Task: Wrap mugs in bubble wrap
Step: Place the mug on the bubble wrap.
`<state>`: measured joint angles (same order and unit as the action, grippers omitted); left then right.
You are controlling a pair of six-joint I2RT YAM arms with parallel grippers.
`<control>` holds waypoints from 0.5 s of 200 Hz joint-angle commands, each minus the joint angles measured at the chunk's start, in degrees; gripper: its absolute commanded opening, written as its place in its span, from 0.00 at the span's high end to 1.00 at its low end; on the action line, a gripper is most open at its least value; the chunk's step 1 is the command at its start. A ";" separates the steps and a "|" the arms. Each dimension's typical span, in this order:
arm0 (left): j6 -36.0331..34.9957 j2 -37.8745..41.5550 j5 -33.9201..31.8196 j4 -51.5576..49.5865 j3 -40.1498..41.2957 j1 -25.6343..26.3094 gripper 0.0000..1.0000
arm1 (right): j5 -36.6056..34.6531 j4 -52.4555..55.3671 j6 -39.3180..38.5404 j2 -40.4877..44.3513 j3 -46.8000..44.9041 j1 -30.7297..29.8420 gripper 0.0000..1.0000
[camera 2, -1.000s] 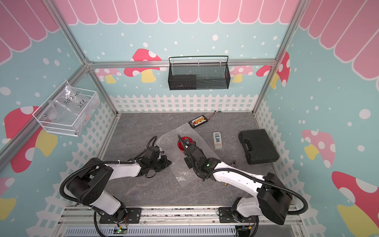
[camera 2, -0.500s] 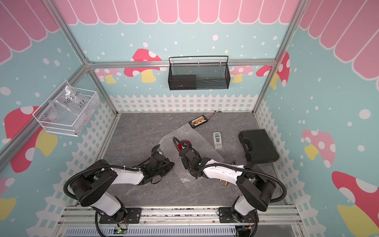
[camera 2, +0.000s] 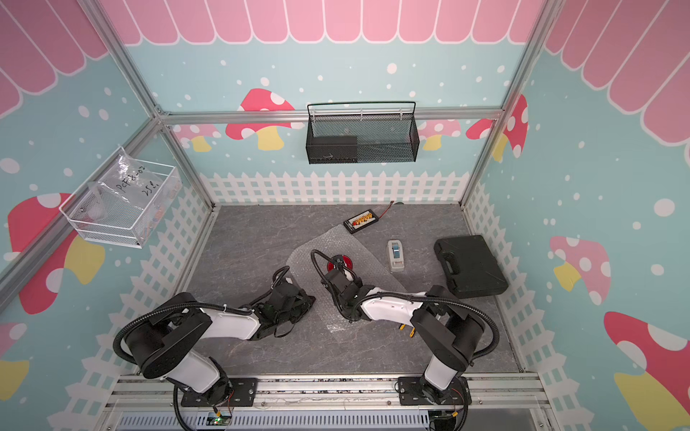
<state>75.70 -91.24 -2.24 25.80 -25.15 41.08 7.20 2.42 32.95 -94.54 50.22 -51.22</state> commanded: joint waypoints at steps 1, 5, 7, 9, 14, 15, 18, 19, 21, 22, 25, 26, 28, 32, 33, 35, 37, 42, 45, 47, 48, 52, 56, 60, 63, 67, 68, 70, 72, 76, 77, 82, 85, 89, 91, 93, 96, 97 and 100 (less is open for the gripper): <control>1.16 0.36 -2.33 -3.84 1.71 0.32 1.00 | -5.45 -3.84 3.28 1.33 -0.21 0.16 0.89; 1.04 0.44 -2.20 -3.85 1.74 0.32 1.00 | -4.93 -4.09 3.21 1.36 -0.27 0.16 0.89; 1.01 0.40 -2.23 -3.88 1.69 0.32 1.00 | -4.66 -4.17 3.18 1.40 -0.27 0.16 0.89; 1.00 0.44 -2.24 -3.86 1.68 0.32 1.00 | -4.37 -4.42 3.07 1.47 -0.29 0.20 0.88; 0.78 0.45 -2.16 -3.85 1.58 0.32 1.00 | -3.75 -4.73 2.65 1.50 -0.44 0.16 0.88; 0.73 0.45 -2.16 -3.84 1.54 0.32 1.00 | -3.58 -4.80 2.52 1.48 -0.45 0.16 0.88; 0.56 0.46 -2.11 -3.92 1.46 0.32 1.00 | -3.36 -4.81 2.20 1.47 -0.51 0.16 0.88; 0.49 0.46 -2.04 -3.96 1.44 0.32 1.00 | -3.36 -4.81 2.20 1.47 -0.51 0.16 0.88; 0.39 0.45 -2.06 -4.06 1.31 0.32 1.00 | -3.23 -4.79 1.94 1.40 -0.50 0.16 0.88; 0.36 0.45 -2.06 -4.12 1.23 0.32 1.00 | -3.04 -4.79 1.70 1.45 -0.50 0.16 0.88; 0.16 0.45 -1.97 -4.35 1.12 0.32 1.00 | -2.76 -4.79 1.35 1.33 -0.53 0.17 0.88; 0.11 0.45 -1.88 -4.44 1.05 0.32 1.00 | -2.70 -4.79 1.25 1.36 -0.54 0.21 0.88; 0.01 0.38 -1.85 -4.51 0.95 0.32 1.00 | -2.41 -4.74 1.02 1.33 -0.64 0.17 0.88; -0.12 0.36 -1.74 -4.71 0.78 0.31 1.00 | -1.81 -4.74 0.52 1.31 -0.83 0.15 0.89; -0.21 0.32 -1.73 -4.75 0.70 0.31 1.00 | -1.65 -4.76 0.40 1.30 -0.87 0.15 0.89; -0.29 0.29 -1.56 -4.81 0.58 0.32 1.00 | -1.33 -4.78 0.13 1.31 -0.97 0.16 0.89; -0.36 0.32 -1.44 -4.87 0.53 0.32 1.00 | -0.97 -4.85 -0.11 1.32 -1.06 0.16 0.89; -0.46 0.19 -1.12 -4.88 0.45 0.32 1.00 | 0.16 -4.88 -0.84 1.31 -1.25 0.20 0.89; -0.57 0.23 -0.99 -4.98 0.31 0.32 1.00 | 0.77 -4.87 -1.26 1.23 -1.34 0.21 0.89; -0.60 0.20 -0.87 -5.02 0.33 0.32 1.00 | 1.12 -4.81 -1.54 1.21 -1.41 0.17 0.89; -0.67 0.19 -0.86 -5.00 0.30 0.32 1.00 | 1.35 -4.80 -1.73 1.21 -1.47 0.16 0.89; -0.71 0.18 -0.78 -5.04 0.19 0.32 1.00 | 1.95 -4.64 -2.25 1.27 -1.64 0.17 0.89; -0.69 0.19 -0.75 -5.12 0.20 0.32 1.00 | 2.37 -4.42 -2.59 1.40 -1.80 0.23 0.89; -0.77 0.25 -0.75 -5.23 0.12 0.32 1.00 | 2.64 -4.24 -2.90 1.54 -2.06 0.29 0.89; -0.86 0.27 -0.75 -5.30 0.10 0.32 1.00 | 2.81 -4.14 -3.11 1.62 -2.26 0.39 0.89; -1.00 0.32 -0.70 -5.52 0.08 0.32 1.00 | 2.94 -3.97 -3.38 1.83 -2.56 0.56 0.89; -1.00 0.34 -0.73 -5.60 0.00 0.32 1.00 | 2.92 -3.94 -3.44 1.96 -2.57 0.58 0.89; -1.06 0.36 -0.65 -5.70 -0.04 0.32 1.00 | 3.00 -3.87 -3.53 2.05 -2.69 0.66 0.89; -1.08 0.36 -0.66 -5.84 -0.13 0.32 1.00 | 3.10 -3.77 -3.62 2.16 -2.91 0.85 0.89; -1.21 0.36 -0.70 -6.01 -0.18 0.32 1.00 | 3.10 -3.54 -3.91 2.37 -3.09 1.09 0.89; -1.23 0.41 -0.72 -6.06 -0.26 0.32 1.00 | 3.09 -3.33 -4.02 2.36 -3.10 1.15 0.89; -1.33 0.45 -0.68 -6.21 -0.41 0.32 1.00 | 3.04 -2.41 -4.67 2.53 -2.92 1.40 0.89; -1.41 0.44 -0.62 -6.28 -0.43 0.32 1.00 | 3.01 -1.83 -5.20 2.60 -2.70 1.47 0.89; -1.45 0.45 -0.51 -6.29 -0.51 0.32 1.00 | 2.99 -1.04 -5.88 2.61 -2.39 1.56 0.89; -1.44 0.45 -0.42 -6.33 -0.52 0.32 1.00 | 3.04 -0.78 -6.19 2.61 -2.23 1.67 0.89; -1.44 0.41 -0.40 -6.35 -0.58 0.32 1.00 | 3.05 -0.49 -6.57 2.61 -2.12 1.66 0.89; -1.50 0.37 -0.43 -6.40 -0.60 0.32 1.00 | 3.18 -0.14 -7.03 2.75 -1.94 1.73 0.88; -1.51 0.37 -0.37 -6.39 -0.60 0.32 1.00 | 3.26 -0.09 -7.16 2.72 -1.91 1.73 0.88; -1.52 0.36 -0.39 -6.49 -0.65 0.32 1.00 | 3.44 0.01 -7.50 2.81 -1.88 1.79 0.88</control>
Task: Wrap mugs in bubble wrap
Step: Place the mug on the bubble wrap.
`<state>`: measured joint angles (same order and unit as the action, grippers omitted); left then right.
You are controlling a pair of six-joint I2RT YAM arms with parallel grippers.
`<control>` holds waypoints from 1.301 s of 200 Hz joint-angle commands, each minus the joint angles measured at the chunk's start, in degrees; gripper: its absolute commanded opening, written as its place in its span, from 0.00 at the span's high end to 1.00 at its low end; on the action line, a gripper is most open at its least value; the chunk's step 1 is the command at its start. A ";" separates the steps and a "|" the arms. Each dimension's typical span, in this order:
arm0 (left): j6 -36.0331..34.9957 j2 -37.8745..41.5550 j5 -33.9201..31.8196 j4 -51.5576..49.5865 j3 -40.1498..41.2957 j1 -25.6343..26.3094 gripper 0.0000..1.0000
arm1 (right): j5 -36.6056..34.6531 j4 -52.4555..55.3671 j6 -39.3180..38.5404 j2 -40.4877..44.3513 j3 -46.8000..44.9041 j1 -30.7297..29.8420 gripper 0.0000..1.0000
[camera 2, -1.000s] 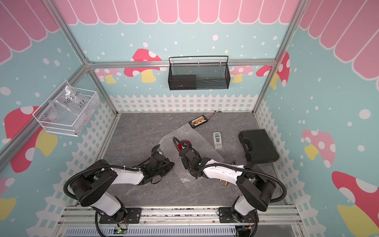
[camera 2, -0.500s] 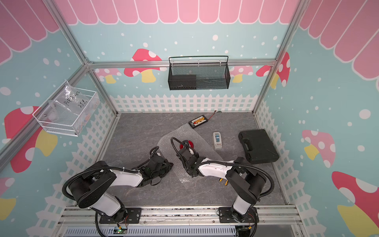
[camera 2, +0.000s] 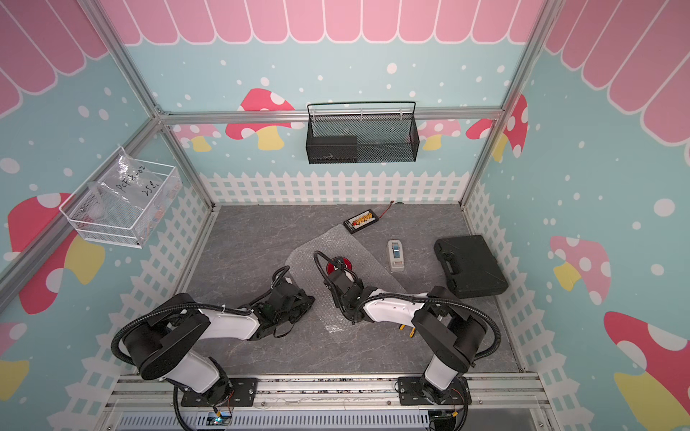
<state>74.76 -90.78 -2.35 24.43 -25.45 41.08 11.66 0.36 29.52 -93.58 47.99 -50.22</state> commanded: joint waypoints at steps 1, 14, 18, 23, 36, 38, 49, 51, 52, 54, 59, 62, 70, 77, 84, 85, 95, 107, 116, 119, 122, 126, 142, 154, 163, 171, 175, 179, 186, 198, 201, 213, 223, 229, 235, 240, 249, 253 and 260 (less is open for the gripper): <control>-0.58 -0.10 -0.29 -5.10 -0.37 0.32 1.00 | -0.89 2.04 -4.18 1.88 0.35 0.85 0.87; -0.69 -0.01 -0.10 -5.19 -0.36 0.32 1.00 | 0.13 1.84 -4.93 2.60 0.23 1.37 0.84; -0.67 0.12 -0.09 -5.26 -0.37 0.32 1.00 | 0.28 1.91 -5.15 2.83 0.21 1.55 0.83; -0.75 0.29 -0.02 -5.46 -0.33 0.31 1.00 | 0.10 2.01 -5.46 3.17 0.28 1.68 0.82; -1.27 0.97 -0.02 -6.27 -0.56 0.15 1.00 | -0.67 2.25 -6.80 4.92 0.16 1.95 0.80; -1.39 1.14 -0.02 -6.48 -0.58 0.14 1.00 | -0.80 2.27 -7.01 5.08 0.04 2.01 0.80; -2.24 1.80 -0.06 -7.80 -0.99 -0.10 1.00 | -0.90 2.10 -8.17 6.49 -0.40 2.37 0.80; -2.36 1.96 -0.10 -8.05 -1.06 -0.12 1.00 | -0.77 2.10 -8.41 6.66 -0.47 2.51 0.81; -2.48 1.99 -0.11 -8.20 -1.12 -0.16 1.00 | -0.72 2.10 -8.50 6.70 -0.50 2.54 0.81; -2.68 2.07 -0.04 -8.37 -1.23 -0.20 1.00 | -0.53 2.14 -8.71 6.78 -0.50 2.61 0.81; -3.21 2.22 0.06 -8.93 -1.54 -0.34 1.00 | 0.16 2.32 -9.50 6.79 -0.53 2.81 0.82; -3.48 2.27 0.13 -9.32 -1.66 -0.38 1.00 | 0.62 2.52 -10.05 6.68 -0.45 2.92 0.83; -4.12 2.43 0.36 -10.09 -2.12 -0.54 1.00 | 1.73 3.00 -11.18 6.12 -0.35 3.02 0.83; -4.55 2.45 0.41 -10.44 -2.43 -0.55 1.00 | 2.74 3.31 -12.23 5.62 -0.35 3.12 0.84; -4.78 2.48 0.74 -10.76 -2.64 -0.78 1.00 | 3.85 3.77 -13.29 4.94 -0.20 3.17 0.85; -4.79 2.47 0.84 -10.78 -2.66 -0.80 1.00 | 3.96 3.82 -13.41 4.88 -0.19 3.18 0.85; -5.06 2.24 1.40 -10.86 -2.81 -1.13 1.00 | 5.29 4.25 -14.79 4.39 -0.22 3.32 0.86; -5.19 1.87 2.04 -10.76 -2.92 -1.40 1.00 | 6.86 3.90 -16.53 4.52 -0.80 3.54 0.87; -5.59 1.30 2.93 -10.89 -3.15 -1.69 1.00 | 7.90 3.36 -17.90 4.91 -1.48 3.70 0.87; -5.73 1.12 3.33 -10.89 -3.34 -1.82 1.00 | 8.52 3.19 -18.57 4.97 -1.66 3.78 0.87; -5.81 0.87 3.68 -10.87 -3.41 -1.92 1.00 | 9.13 3.09 -19.03 5.09 -1.82 3.85 0.88; -5.92 0.58 4.12 -10.87 -3.65 -2.04 1.00 | 9.92 3.07 -19.88 5.21 -2.02 4.02 0.88; -6.18 -0.31 5.44 -10.54 -3.91 -2.57 1.00 | 12.06 3.15 -21.83 5.43 -2.75 5.27 0.88; -6.38 -0.29 5.96 -10.45 -3.92 -3.13 1.00 | 13.21 3.17 -22.64 5.91 -3.48 6.61 0.87; -6.47 0.10 5.95 -10.53 -3.69 -3.45 1.00 | 13.20 2.95 -22.70 6.65 -4.24 7.79 0.84; -6.46 0.68 5.74 -10.74 -3.61 -3.68 1.00 | 13.02 2.77 -22.89 7.58 -4.92 8.62 0.82; -6.45 0.96 5.69 -10.84 -3.51 -3.72 1.00 | 12.43 2.61 -23.01 8.20 -5.27 8.80 0.80; -6.53 1.23 5.61 -11.08 -3.49 -3.77 1.00 | 11.71 2.42 -23.20 8.95 -5.55 8.86 0.77; -6.83 1.69 5.60 -11.43 -3.65 -3.88 1.00 | 11.21 2.21 -23.89 10.07 -5.80 8.83 0.72; -7.62 2.24 5.49 -12.95 -4.20 -4.07 1.00 | 11.47 1.81 -24.71 12.40 -6.00 8.82 0.60; -7.77 2.34 5.49 -13.18 -4.40 -4.13 1.00 | 11.53 1.68 -24.92 13.11 -6.04 8.82 0.56; -8.59 2.54 5.93 -14.12 -4.92 -4.66 1.00 | 11.20 1.31 -25.54 15.87 -6.38 8.62 0.48; -9.37 2.46 6.60 -14.74 -5.55 -5.23 1.00 | 9.51 1.59 -26.22 18.84 -6.59 7.98 0.42; -9.94 2.26 7.26 -15.25 -5.97 -5.54 1.00 | 8.23 1.88 -26.66 20.77 -6.86 7.22 0.38; -10.33 2.07 7.95 -15.75 -6.45 -5.98 1.00 | 7.02 2.03 -27.16 23.04 -7.30 6.37 0.35; -10.57 1.89 8.49 -16.01 -6.68 -6.22 1.00 | 6.29 1.97 -27.46 24.94 -8.03 5.48 0.32; -10.77 1.68 9.64 -16.20 -7.15 -6.90 1.00 | 5.82 1.90 -27.61 28.13 -9.47 3.73 0.29; -10.85 1.59 10.17 -16.13 -7.20 -7.17 1.00 | 5.59 1.84 -27.45 29.41 -10.14 2.89 0.27; -10.98 1.49 11.12 -15.99 -7.33 -7.67 1.00 | 4.97 1.88 -26.99 31.39 -11.58 1.16 0.25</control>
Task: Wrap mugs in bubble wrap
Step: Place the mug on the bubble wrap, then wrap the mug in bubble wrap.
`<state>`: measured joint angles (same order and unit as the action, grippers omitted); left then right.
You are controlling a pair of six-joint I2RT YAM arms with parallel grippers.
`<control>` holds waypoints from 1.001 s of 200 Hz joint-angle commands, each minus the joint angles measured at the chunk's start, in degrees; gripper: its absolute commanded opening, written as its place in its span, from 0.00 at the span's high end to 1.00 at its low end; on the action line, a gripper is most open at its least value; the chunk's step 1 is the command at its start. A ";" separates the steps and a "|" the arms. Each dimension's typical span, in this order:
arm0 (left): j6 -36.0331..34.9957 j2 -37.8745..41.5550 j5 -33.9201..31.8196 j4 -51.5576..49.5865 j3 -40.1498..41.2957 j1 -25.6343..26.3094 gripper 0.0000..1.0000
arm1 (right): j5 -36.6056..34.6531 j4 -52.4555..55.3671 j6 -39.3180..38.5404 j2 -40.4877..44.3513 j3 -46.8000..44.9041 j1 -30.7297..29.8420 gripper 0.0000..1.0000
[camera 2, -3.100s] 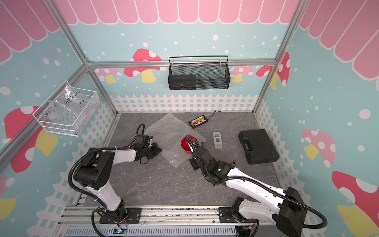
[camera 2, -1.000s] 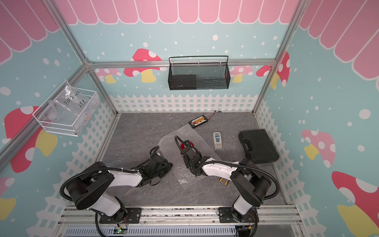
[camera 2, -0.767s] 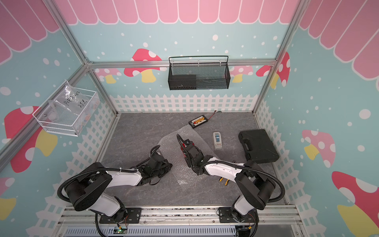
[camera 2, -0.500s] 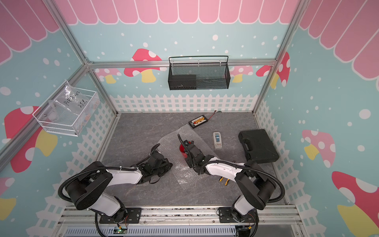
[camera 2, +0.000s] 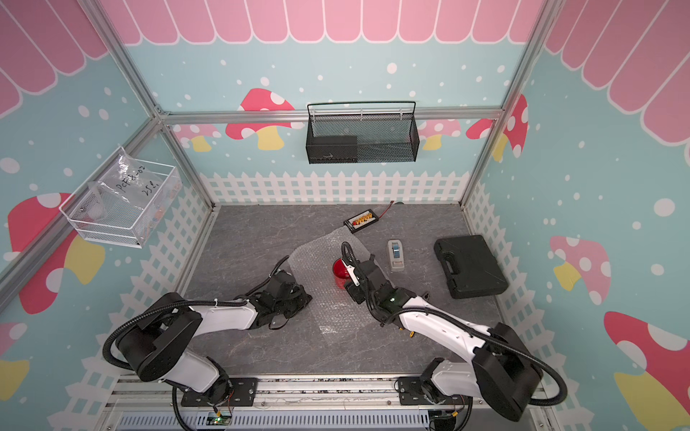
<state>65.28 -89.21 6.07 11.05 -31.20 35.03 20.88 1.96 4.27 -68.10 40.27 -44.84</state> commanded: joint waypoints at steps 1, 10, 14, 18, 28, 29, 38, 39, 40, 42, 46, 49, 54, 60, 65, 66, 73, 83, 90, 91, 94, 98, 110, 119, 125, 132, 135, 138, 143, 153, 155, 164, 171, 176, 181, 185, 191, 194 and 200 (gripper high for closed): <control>-1.48 -0.13 2.80 -2.66 -1.62 -1.66 1.00 | -4.35 0.30 -1.65 6.06 -4.00 -4.47 0.25; -1.74 -0.13 3.84 -2.85 -2.06 -2.25 1.00 | -5.53 0.65 -0.89 7.70 -5.82 -7.11 0.24; -1.94 -0.17 4.06 -3.22 -2.31 -2.44 1.00 | -6.17 0.68 -0.42 8.00 -6.63 -8.38 0.23; -2.19 -0.22 4.24 -3.58 -2.73 -2.52 1.00 | -6.56 0.54 0.19 8.19 -7.59 -9.72 0.23; -2.69 -0.42 5.02 -4.53 -3.59 -3.01 1.00 | -7.48 -0.65 1.65 8.04 -9.51 -13.39 0.23; -2.74 -0.38 5.10 -4.58 -3.68 -3.02 1.00 | -7.59 -0.82 1.81 8.01 -9.77 -13.76 0.23; -3.06 -0.68 5.86 -4.75 -4.20 -3.61 1.00 | -8.51 -2.69 2.98 7.55 -11.55 -17.03 0.22; -3.05 -0.73 5.96 -4.78 -4.25 -3.63 1.00 | -8.59 -2.98 3.09 7.46 -11.71 -17.30 0.22; -3.05 -0.76 6.06 -4.79 -4.32 -3.68 1.00 | -8.63 -3.26 3.23 7.37 -11.89 -17.65 0.22; -3.16 -0.83 6.24 -4.89 -4.44 -3.86 1.00 | -8.61 -3.75 3.38 7.21 -12.28 -18.18 0.22; -3.30 -1.00 6.62 -5.04 -4.71 -4.17 1.00 | -8.54 -4.91 3.82 6.75 -12.95 -19.28 0.22; -3.45 -1.11 6.87 -5.26 -4.99 -4.42 1.00 | -8.38 -5.88 4.12 6.41 -13.46 -19.97 0.22; -3.72 -1.34 7.28 -5.61 -5.37 -4.76 1.00 | -8.11 -7.28 4.36 5.60 -14.20 -20.91 0.22; -4.07 -1.61 7.73 -6.03 -5.90 -5.01 1.00 | -7.63 -8.77 4.47 4.35 -14.56 -22.20 0.21; -4.16 -1.82 8.06 -6.41 -6.20 -5.14 1.00 | -7.61 -9.80 4.44 2.90 -14.68 -23.43 0.21; -4.22 -1.83 8.16 -6.45 -6.26 -5.18 1.00 | -7.66 -10.01 4.43 2.59 -14.65 -23.66 0.21; -4.30 -2.01 8.54 -6.59 -6.50 -5.31 1.00 | -7.81 -11.24 4.07 0.88 -14.61 -25.14 0.21; -4.38 -2.02 8.71 -6.86 -6.68 -5.36 1.00 | -9.14 -11.49 2.94 -1.84 -13.76 -26.90 0.21; -4.37 -2.02 8.79 -6.79 -6.60 -5.34 1.00 | -9.98 -11.18 2.18 -3.47 -12.94 -27.59 0.21; -4.37 -2.02 8.74 -6.77 -6.60 -5.33 1.00 | -10.03 -11.23 2.07 -3.72 -12.90 -27.67 0.20; -4.29 -1.94 8.78 -6.76 -6.55 -5.33 1.00 | -9.95 -11.32 1.76 -4.48 -12.60 -27.79 0.20; -4.19 -1.93 8.91 -6.69 -6.51 -5.34 1.00 | -9.63 -11.59 1.33 -5.46 -12.25 -27.91 0.20; -3.82 -1.85 9.13 -6.44 -6.25 -5.35 1.00 | -8.94 -11.50 -0.17 -8.14 -10.80 -28.50 0.21; -3.54 -1.76 9.21 -6.26 -6.08 -5.37 1.00 | -9.23 -11.37 -1.25 -9.87 -9.68 -29.41 0.21; -3.40 -1.68 9.28 -6.06 -6.00 -5.37 1.00 | -9.74 -11.04 -1.97 -10.85 -9.07 -29.95 0.20; -3.38 -1.67 9.39 -6.04 -5.99 -5.39 1.00 | -9.97 -10.70 -2.69 -11.93 -8.58 -30.21 0.20; -3.39 -1.63 9.34 -6.09 -5.98 -5.33 1.00 | -10.17 -10.44 -3.05 -12.40 -8.36 -30.22 0.21; -3.37 -1.60 9.37 -6.03 -5.98 -5.36 1.00 | -10.33 -10.18 -3.40 -12.70 -8.10 -30.26 0.21; -3.36 -1.58 9.32 -6.07 -5.97 -5.36 1.00 | -10.66 -9.85 -3.99 -13.22 -7.84 -30.33 0.21; -3.26 -1.49 9.25 -6.09 -5.89 -5.34 1.00 | -10.50 -9.36 -5.05 -13.89 -7.31 -30.37 0.22; -3.26 -1.49 9.23 -6.12 -5.96 -5.35 1.00 | -10.47 -9.28 -5.30 -13.97 -7.20 -30.39 0.22; -3.28 -1.41 9.29 -6.15 -6.05 -5.32 1.00 | -10.61 -8.97 -5.77 -14.60 -7.05 -30.39 0.23; -3.30 -1.41 9.20 -6.32 -6.15 -5.33 1.00 | -10.56 -8.23 -6.21 -15.30 -6.69 -30.39 0.24; -3.31 -1.45 9.33 -6.47 -6.22 -5.34 1.00 | -10.57 -7.23 -6.66 -16.16 -6.32 -30.39 0.25; -3.33 -1.48 9.27 -6.56 -6.32 -5.32 1.00 | -10.16 -5.96 -7.15 -16.99 -5.70 -30.39 0.26; -3.32 -1.49 9.25 -6.68 -6.33 -5.32 1.00 | -9.66 -4.89 -7.45 -17.68 -5.21 -30.45 0.27; -3.33 -1.58 9.23 -6.68 -6.42 -5.36 1.00 | -9.03 -3.50 -7.73 -18.33 -4.38 -30.62 0.28; -3.37 -1.58 9.31 -6.66 -6.48 -5.36 1.00 | -8.90 -3.11 -7.78 -18.46 -4.12 -30.72 0.28; -3.32 -1.67 9.40 -6.70 -6.48 -5.37 1.00 | -8.24 -3.12 -7.87 -18.15 -4.00 -31.11 0.28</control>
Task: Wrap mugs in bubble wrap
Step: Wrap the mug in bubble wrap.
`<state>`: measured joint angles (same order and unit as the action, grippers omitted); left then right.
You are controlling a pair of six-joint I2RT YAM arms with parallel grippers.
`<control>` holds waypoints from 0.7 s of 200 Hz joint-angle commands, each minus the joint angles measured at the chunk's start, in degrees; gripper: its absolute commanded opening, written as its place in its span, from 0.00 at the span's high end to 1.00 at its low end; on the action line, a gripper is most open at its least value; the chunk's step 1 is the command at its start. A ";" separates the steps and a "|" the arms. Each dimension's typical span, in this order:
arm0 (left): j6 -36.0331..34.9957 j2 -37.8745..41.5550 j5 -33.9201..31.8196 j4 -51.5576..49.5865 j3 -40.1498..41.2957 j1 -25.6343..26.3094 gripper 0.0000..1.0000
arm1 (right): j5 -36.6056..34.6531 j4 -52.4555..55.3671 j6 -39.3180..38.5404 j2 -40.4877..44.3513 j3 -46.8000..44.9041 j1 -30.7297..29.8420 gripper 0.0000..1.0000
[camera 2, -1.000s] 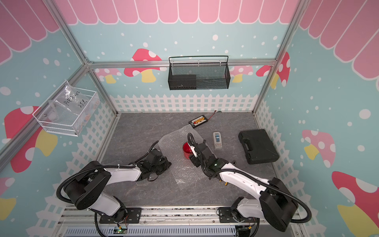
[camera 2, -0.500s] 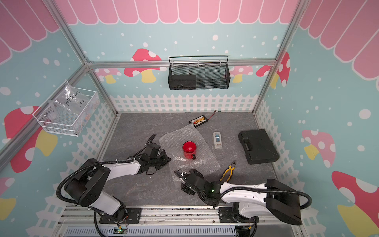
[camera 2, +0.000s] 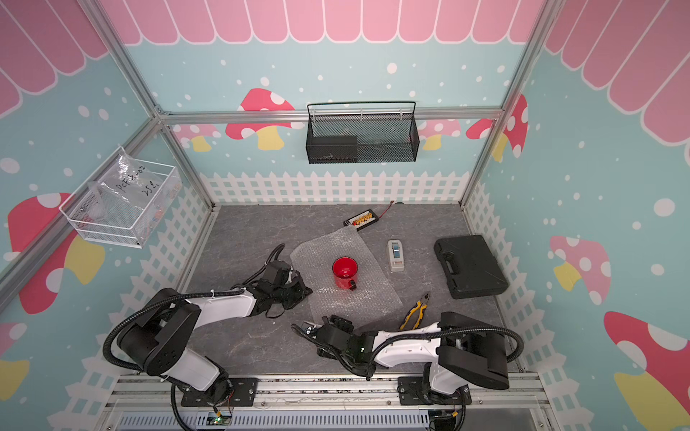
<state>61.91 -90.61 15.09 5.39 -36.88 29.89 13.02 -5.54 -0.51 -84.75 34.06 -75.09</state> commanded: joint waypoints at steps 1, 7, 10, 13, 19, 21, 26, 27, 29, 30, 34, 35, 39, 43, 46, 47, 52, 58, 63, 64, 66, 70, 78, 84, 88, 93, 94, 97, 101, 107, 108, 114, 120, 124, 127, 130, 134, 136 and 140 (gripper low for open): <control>0.05 -0.27 0.38 -1.06 -0.85 -0.21 1.00 | -0.23 4.30 -3.09 -1.44 2.13 -0.90 0.28; 0.05 -0.36 0.35 -1.08 -0.91 -0.19 1.00 | 0.79 3.92 -3.29 -0.98 1.96 -1.22 0.28; -0.02 -0.41 0.37 -1.04 -0.91 -0.18 1.00 | 1.08 3.76 -3.28 -0.87 1.95 -1.28 0.28; -0.02 -0.40 0.39 -1.08 -0.87 -0.18 1.00 | 1.06 3.68 -3.28 -0.79 1.90 -1.29 0.27; -0.03 -0.52 0.37 -1.09 -0.91 -0.19 1.00 | 0.38 3.74 -3.15 -0.94 1.88 -1.29 0.27; 0.03 -0.53 0.37 -1.08 -0.91 -0.18 1.00 | 0.29 3.71 -3.17 -1.05 1.88 -1.29 0.27; 0.02 -0.53 0.38 -1.03 -0.91 -0.19 1.00 | 0.01 3.87 -3.38 -1.25 1.88 -1.29 0.27; 0.04 -0.53 0.38 -1.06 -0.91 -0.19 1.00 | 0.05 3.87 -3.46 -1.36 1.92 -1.33 0.27; 0.05 -0.53 0.38 -1.07 -0.91 -0.18 1.00 | 0.05 3.87 -3.51 -1.42 1.94 -1.30 0.27; 0.05 -0.53 0.33 -1.03 -0.91 -0.18 1.00 | 0.06 3.87 -3.56 -1.45 1.95 -1.29 0.27; 0.00 -0.54 0.29 -1.06 -0.84 -0.24 1.00 | -0.28 3.83 -3.73 -1.66 2.03 -1.29 0.27; -0.02 -0.49 0.29 -1.07 -0.83 -0.21 1.00 | -0.36 3.80 -3.76 -1.70 2.00 -1.29 0.27; 0.03 -0.48 0.22 -1.06 -0.82 -0.18 1.00 | -0.99 3.78 -3.73 -1.95 2.09 -1.22 0.27; 0.01 -0.45 0.24 -1.06 -0.82 -0.24 1.00 | -1.68 3.78 -3.76 -2.26 2.09 -1.26 0.27; 0.04 -0.43 0.19 -1.08 -0.82 -0.23 1.00 | -2.03 3.78 -3.79 -2.59 2.12 -1.28 0.27; 0.04 -0.44 0.15 -1.08 -0.78 -0.21 1.00 | -2.07 3.83 -3.88 -2.69 2.13 -1.29 0.27; 0.03 -0.45 0.20 -1.12 -0.73 -0.19 1.00 | -2.60 4.31 -4.12 -3.37 2.40 -1.29 0.27; -0.04 -0.43 0.09 -1.21 -0.82 -0.18 1.00 | -3.00 5.27 -4.38 -4.25 3.07 -1.29 0.27; -0.12 -0.52 0.19 -1.23 -0.82 -0.18 1.00 | -3.02 5.53 -4.61 -4.73 3.41 -1.29 0.29; -0.12 -0.48 0.15 -1.20 -0.82 -0.18 1.00 | -3.10 5.54 -4.60 -4.86 3.48 -1.29 0.29; -0.14 -0.52 0.21 -1.24 -0.87 -0.18 1.00 | -3.20 5.54 -4.65 -5.04 3.58 -1.29 0.30; -0.18 -0.58 0.31 -1.31 -0.91 -0.18 1.00 | -3.56 5.54 -4.59 -5.21 3.64 -1.24 0.32; -0.23 -0.62 0.40 -1.37 -1.02 -0.18 1.00 | -4.52 5.13 -4.52 -5.28 3.48 -1.07 0.37; -0.28 -0.62 0.44 -1.52 -1.08 -0.23 1.00 | -5.20 4.74 -4.38 -5.16 3.26 -0.82 0.44; -0.28 -0.62 0.46 -1.37 -1.09 -0.21 1.00 | -5.61 4.55 -4.24 -4.94 3.14 -0.54 0.50; -0.29 -0.56 0.46 -1.41 -1.09 -0.18 1.00 | -6.17 4.36 -3.93 -4.61 2.99 -0.23 0.59; -0.25 -0.55 0.46 -1.42 -1.09 -0.23 1.00 | -6.30 4.33 -3.86 -4.49 2.96 -0.14 0.61; -0.29 -0.47 0.46 -1.43 -1.09 -0.20 1.00 | -6.64 4.27 -3.72 -4.18 2.98 0.03 0.65; -0.30 -0.38 0.38 -1.43 -1.09 -0.19 0.99 | -6.99 4.18 -3.66 -3.60 3.00 0.32 0.71; -0.34 -0.15 0.38 -1.41 -1.09 -0.24 0.96 | -7.85 4.00 -3.50 -2.54 2.88 0.69 0.80; -0.36 -0.08 0.29 -1.42 -1.09 -0.21 0.96 | -8.02 3.93 -3.47 -2.31 2.86 0.76 0.81; -0.50 0.26 0.14 -1.67 -1.15 -0.18 0.93 | -8.61 3.79 -3.31 -0.99 3.00 1.22 0.89; -0.72 0.88 -0.20 -2.05 -1.17 -0.19 0.87 | -8.71 3.71 -3.27 0.26 3.14 1.85 0.95; -1.02 1.35 -0.59 -2.53 -1.32 -0.19 0.82 | -8.70 3.71 -3.12 1.22 3.30 2.45 0.97; -1.41 1.71 -0.95 -2.94 -1.42 -0.21 0.79 | -8.68 3.70 -3.09 1.91 3.39 2.92 0.99; -1.74 2.21 -1.31 -3.38 -1.50 -0.34 0.76 | -8.68 3.70 -3.01 2.46 3.51 3.46 1.00; -2.26 2.91 -1.87 -3.93 -1.64 -0.35 0.73 | -8.69 3.79 -2.79 3.21 3.71 4.25 1.00; -2.55 3.34 -2.14 -4.30 -1.73 -0.40 0.71 | -8.70 3.78 -2.73 3.65 3.83 4.54 1.00; -3.09 4.21 -2.77 -4.84 -1.78 -0.53 0.67 | -8.54 3.85 -2.64 4.32 4.04 5.45 1.00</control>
<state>60.84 -90.19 14.98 4.25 -36.91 29.82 8.32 -1.52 -3.46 -85.41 36.93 -72.82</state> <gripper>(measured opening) 0.237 0.050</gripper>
